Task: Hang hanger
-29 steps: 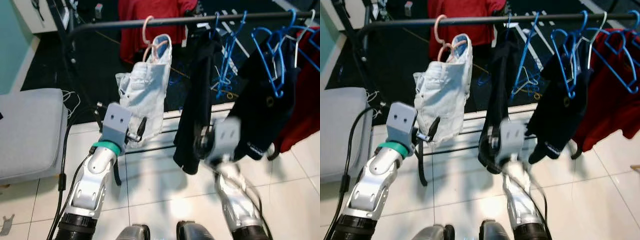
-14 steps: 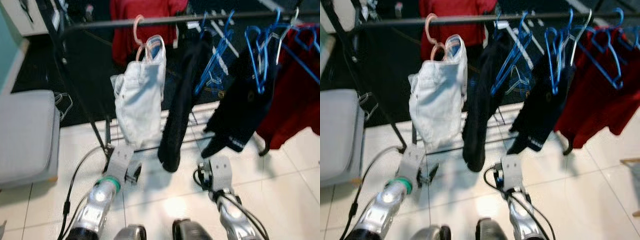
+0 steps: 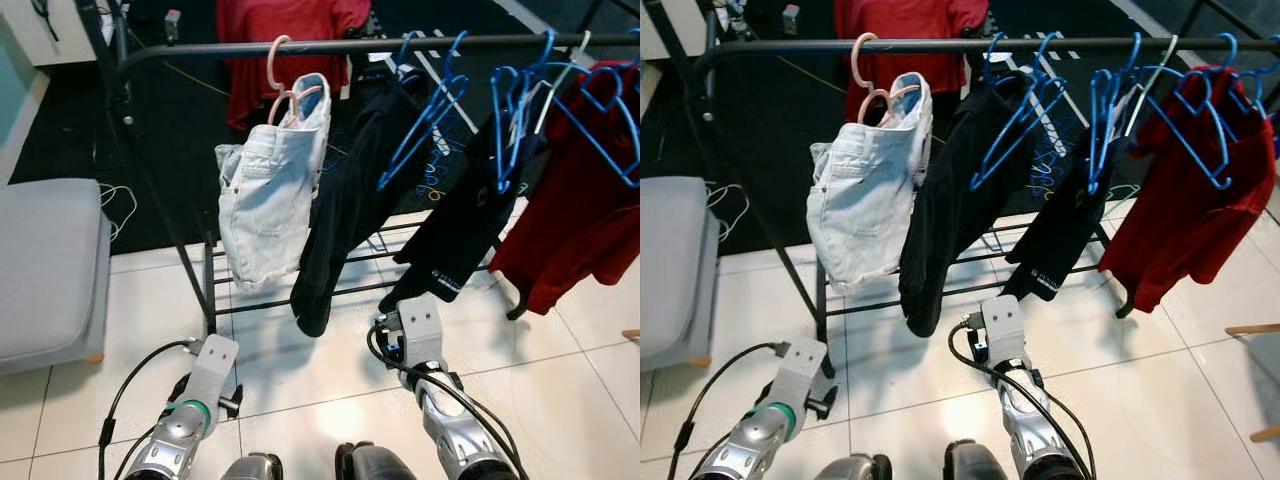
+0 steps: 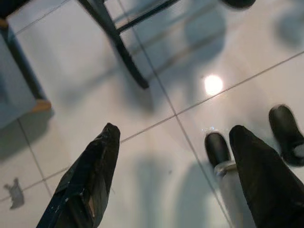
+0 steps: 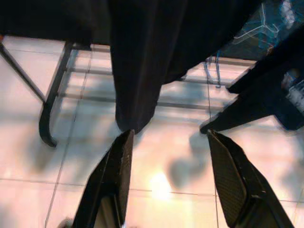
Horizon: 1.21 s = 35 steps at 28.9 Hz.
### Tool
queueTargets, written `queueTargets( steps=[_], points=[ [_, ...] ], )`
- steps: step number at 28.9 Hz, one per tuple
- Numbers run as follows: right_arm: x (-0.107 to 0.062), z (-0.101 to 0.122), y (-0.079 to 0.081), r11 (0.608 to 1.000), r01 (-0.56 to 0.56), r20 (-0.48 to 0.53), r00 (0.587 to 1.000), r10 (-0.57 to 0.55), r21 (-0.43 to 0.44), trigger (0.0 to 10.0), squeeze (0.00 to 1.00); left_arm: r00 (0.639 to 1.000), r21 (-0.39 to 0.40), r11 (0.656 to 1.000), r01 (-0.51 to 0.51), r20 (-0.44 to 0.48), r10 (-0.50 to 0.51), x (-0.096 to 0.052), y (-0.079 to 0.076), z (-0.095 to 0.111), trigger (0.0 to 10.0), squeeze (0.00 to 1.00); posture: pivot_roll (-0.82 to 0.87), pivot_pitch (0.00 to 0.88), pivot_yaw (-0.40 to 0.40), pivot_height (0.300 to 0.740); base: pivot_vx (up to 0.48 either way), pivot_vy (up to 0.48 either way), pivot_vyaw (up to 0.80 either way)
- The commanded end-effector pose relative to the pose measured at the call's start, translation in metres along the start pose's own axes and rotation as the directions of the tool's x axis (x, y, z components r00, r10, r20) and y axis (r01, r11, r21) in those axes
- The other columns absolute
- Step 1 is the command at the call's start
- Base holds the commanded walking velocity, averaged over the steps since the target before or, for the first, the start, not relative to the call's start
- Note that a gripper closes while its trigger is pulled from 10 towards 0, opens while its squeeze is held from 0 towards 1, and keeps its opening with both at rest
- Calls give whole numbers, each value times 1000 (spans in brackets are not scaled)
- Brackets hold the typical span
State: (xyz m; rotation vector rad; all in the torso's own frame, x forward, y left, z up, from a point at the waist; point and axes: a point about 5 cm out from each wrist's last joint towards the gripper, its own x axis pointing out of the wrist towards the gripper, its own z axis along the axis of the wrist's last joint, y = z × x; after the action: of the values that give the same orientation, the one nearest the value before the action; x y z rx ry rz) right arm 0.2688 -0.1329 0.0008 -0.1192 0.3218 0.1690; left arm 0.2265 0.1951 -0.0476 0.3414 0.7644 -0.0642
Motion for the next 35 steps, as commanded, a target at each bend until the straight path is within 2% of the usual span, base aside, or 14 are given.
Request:
queueTargets(
  steps=[1,4,7,10,17,19,22,23,25,28,29,30,31,35],
  points=[
    [-14,-39,-1,1000,-19,-162,987,18,-5,10000,0,997,-3,999,32,-71,-32,-4,-4,-24,10000,0,-49,38,-3,740,0,0,0],
    [-24,-59,2,998,-60,-245,968,53,-21,10000,0,995,-28,998,56,-80,-58,-6,-7,-32,10000,0,-54,35,-6,740,0,0,0],
    [-34,-75,7,994,-105,-318,943,102,9,10000,0,996,-18,997,68,-50,-69,-7,-10,-33,10000,0,-49,22,-16,740,0,0,0],
    [-38,-80,8,993,-112,-340,933,113,24,10000,0,999,9,999,47,-20,-46,-7,-9,-32,10000,0,-47,19,-18,740,0,0,0],
    [-38,-81,4,995,-93,-348,932,99,32,10000,0,1000,4,1000,-12,-6,12,-7,-3,-33,10000,0,-45,6,-17,740,0,0,0],
    [-26,-59,-2,998,-42,-224,973,51,46,10000,0,992,0,998,-57,109,57,-5,2,-11,10000,0,-32,3,-19,740,0,0,0],
    [-26,-59,-2,998,-42,-224,973,51,46,10000,0,992,0,998,-57,109,57,-5,2,-11,10000,0,-32,3,-19,740,0,0,0],
    [-22,-51,-4,998,-20,-172,985,30,61,10000,0,984,-15,997,-75,162,76,-4,4,-1,10000,0,-30,2,-16,740,0,0,0],
    [-22,-51,-4,998,-20,-172,985,30,61,10000,0,984,-15,997,-75,162,76,-4,4,-1,10000,0,-30,2,-16,740,0,0,0],
    [-21,-18,-14,994,44,60,997,-50,104,10000,0,911,-27,997,-75,404,80,-21,8,35,10000,0,-36,18,-5,740,0,0,0],
    [-21,-18,-14,994,44,60,997,-50,104,10000,0,911,-27,997,-75,404,80,-21,8,35,10000,0,-36,18,-5,740,0,0,0],
    [-25,-9,-18,992,64,119,990,-77,109,10000,0,884,-10,998,-66,462,63,-29,8,43,10000,0,-38,17,-1,740,0,0,0],
    [-25,-9,-18,992,64,119,990,-77,109,10000,0,884,-10,998,-66,462,63,-29,8,43,10000,0,-38,17,-1,740,0,0,0],
    [-33,0,-21,989,95,183,976,-116,116,10000,0,843,-6,998,-64,535,57,-40,5,54,10000,0,-36,9,2,740,0,0,0]
  ],
)
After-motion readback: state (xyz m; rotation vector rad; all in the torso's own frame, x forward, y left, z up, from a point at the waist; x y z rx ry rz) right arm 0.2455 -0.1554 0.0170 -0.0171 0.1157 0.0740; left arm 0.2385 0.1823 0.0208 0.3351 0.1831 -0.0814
